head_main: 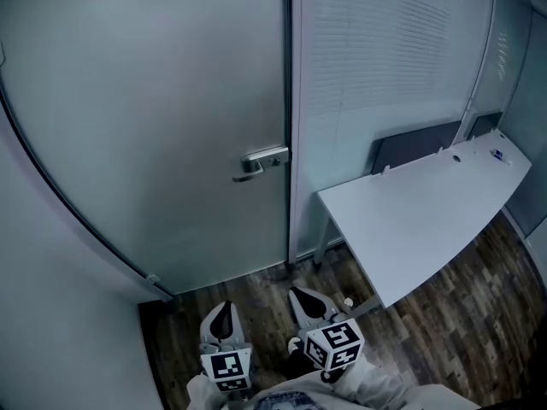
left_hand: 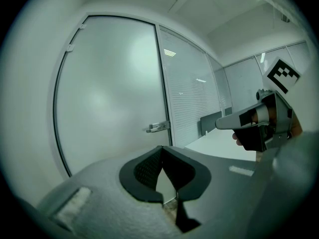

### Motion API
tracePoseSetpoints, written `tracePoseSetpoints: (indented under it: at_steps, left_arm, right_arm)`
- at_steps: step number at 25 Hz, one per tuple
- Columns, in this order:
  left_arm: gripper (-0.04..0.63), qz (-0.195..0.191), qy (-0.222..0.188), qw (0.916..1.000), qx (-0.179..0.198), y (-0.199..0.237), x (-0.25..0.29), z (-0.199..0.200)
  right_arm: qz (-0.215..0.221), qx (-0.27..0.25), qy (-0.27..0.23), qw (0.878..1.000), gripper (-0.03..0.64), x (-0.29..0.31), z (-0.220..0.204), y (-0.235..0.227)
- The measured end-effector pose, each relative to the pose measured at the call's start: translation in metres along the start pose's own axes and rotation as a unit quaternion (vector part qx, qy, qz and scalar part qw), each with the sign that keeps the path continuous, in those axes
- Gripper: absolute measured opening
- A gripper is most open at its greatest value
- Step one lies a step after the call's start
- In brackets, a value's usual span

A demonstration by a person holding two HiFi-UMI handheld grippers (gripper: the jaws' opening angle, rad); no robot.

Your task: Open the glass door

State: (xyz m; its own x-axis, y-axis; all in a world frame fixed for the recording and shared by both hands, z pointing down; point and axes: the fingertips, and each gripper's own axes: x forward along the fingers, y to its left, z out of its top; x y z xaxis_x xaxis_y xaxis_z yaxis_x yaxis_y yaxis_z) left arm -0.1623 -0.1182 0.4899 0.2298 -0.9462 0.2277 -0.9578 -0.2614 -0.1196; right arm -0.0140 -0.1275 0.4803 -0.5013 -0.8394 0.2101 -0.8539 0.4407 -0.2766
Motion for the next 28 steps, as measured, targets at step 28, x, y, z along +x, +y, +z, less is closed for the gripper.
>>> tracePoseSetpoints:
  at_steps: [28]
  left_arm:
    - [0.007, 0.016, 0.022, 0.9963, 0.082, 0.001, 0.200, 0.043]
  right_arm:
    - [0.011, 0.035, 0.021, 0.999, 0.006, 0.120, 0.042, -0.130]
